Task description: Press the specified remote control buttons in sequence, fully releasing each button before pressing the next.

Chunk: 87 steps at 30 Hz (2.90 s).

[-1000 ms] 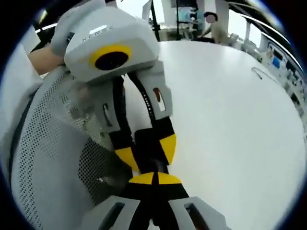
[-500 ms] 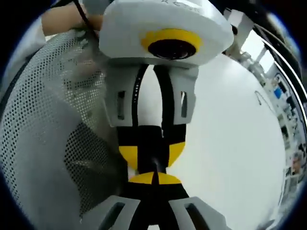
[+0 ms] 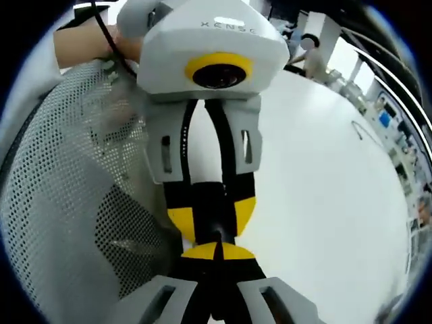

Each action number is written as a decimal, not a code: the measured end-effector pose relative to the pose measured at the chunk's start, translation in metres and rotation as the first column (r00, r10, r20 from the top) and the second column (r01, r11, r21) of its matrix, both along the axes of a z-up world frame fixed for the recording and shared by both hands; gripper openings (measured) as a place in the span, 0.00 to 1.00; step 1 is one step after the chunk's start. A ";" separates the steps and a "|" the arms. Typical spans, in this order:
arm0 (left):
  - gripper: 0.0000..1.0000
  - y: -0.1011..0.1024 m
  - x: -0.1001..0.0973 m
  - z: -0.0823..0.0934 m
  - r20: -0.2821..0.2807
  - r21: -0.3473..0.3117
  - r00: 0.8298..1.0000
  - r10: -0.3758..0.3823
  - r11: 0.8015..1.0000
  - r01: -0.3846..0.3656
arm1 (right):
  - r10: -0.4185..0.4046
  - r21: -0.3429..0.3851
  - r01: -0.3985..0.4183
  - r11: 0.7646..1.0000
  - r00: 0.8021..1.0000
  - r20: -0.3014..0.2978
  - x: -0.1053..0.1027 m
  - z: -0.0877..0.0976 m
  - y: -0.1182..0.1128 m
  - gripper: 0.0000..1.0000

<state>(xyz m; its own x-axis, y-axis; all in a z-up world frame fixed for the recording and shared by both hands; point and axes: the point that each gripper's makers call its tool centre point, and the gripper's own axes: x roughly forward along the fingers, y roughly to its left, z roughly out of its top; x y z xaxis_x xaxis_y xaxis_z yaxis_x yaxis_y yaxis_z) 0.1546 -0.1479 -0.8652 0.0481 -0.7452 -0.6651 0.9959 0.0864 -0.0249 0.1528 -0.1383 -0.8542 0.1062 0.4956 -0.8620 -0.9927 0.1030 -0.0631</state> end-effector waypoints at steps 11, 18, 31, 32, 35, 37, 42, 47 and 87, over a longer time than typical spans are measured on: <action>0.24 0.000 0.000 0.000 0.002 -0.003 1.000 -0.002 1.000 0.002 | 0.069 -0.059 -0.069 0.996 0.998 -0.003 0.000 -0.006 0.000 0.00; 0.25 0.000 0.000 0.000 -0.007 -0.012 1.000 0.003 1.000 -0.003 | 0.102 -0.093 -0.099 0.991 0.995 0.017 0.000 -0.007 0.001 0.00; 0.24 -0.001 0.000 0.000 -0.008 -0.016 1.000 0.004 1.000 -0.004 | 0.014 -0.016 -0.014 1.000 1.000 0.028 0.001 -0.006 0.001 0.00; 0.24 -0.001 0.000 0.000 -0.007 -0.016 1.000 0.004 1.000 -0.004 | 0.015 -0.006 -0.015 1.000 1.000 0.021 0.002 -0.005 0.000 0.00; 0.24 0.000 0.000 0.000 -0.008 -0.017 1.000 0.003 1.000 -0.004 | -0.037 0.035 0.038 0.999 0.999 -0.037 0.001 -0.004 0.001 0.00; 0.24 0.000 0.000 0.000 -0.008 -0.018 1.000 0.004 1.000 -0.004 | -0.037 0.038 0.039 0.999 0.998 -0.046 0.002 -0.003 0.000 0.00; 0.24 0.000 0.000 0.000 -0.008 -0.018 1.000 0.004 1.000 -0.004 | -0.017 0.058 0.020 0.998 0.999 -0.048 0.001 0.001 0.008 0.00; 0.24 0.000 0.000 0.000 -0.008 -0.018 1.000 0.004 1.000 -0.004 | 0.013 0.030 -0.011 0.999 0.999 -0.050 -0.001 -0.003 0.009 0.00; 0.24 0.000 0.000 0.000 0.005 -0.009 1.000 -0.006 1.000 0.006 | 0.016 0.052 -0.016 0.999 1.000 -0.002 0.001 -0.003 0.009 0.00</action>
